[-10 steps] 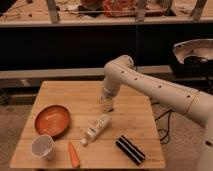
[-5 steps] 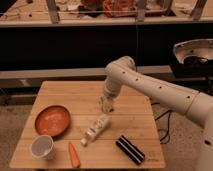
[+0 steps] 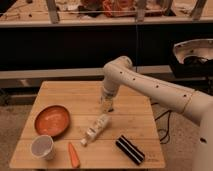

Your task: Move the arm in a circular motion

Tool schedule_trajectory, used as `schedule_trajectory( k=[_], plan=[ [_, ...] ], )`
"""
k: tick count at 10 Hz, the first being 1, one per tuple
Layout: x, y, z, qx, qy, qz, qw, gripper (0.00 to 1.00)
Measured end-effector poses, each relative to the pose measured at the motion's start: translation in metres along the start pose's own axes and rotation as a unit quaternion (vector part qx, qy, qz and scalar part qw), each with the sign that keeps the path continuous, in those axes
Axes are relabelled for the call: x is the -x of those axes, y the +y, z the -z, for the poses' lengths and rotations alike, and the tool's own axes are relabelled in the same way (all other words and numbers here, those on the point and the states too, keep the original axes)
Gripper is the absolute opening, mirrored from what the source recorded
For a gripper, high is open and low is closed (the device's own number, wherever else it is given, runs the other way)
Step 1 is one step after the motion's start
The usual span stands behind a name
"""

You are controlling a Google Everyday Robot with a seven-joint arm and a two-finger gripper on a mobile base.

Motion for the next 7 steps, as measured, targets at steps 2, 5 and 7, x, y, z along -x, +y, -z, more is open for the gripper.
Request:
schedule_trajectory(
  k=[2,5,7],
  plan=[
    [-0.024,0.002,0.034,-0.009,0.018,-0.029,0.9994,0.8],
    [-0.059,0.011,0.079,-0.02,0.042,-0.073,0.9963,0.8],
    [-0.068,0.024,0.08,-0.012,0.044,-0.091,0.9948,0.8]
  ],
)
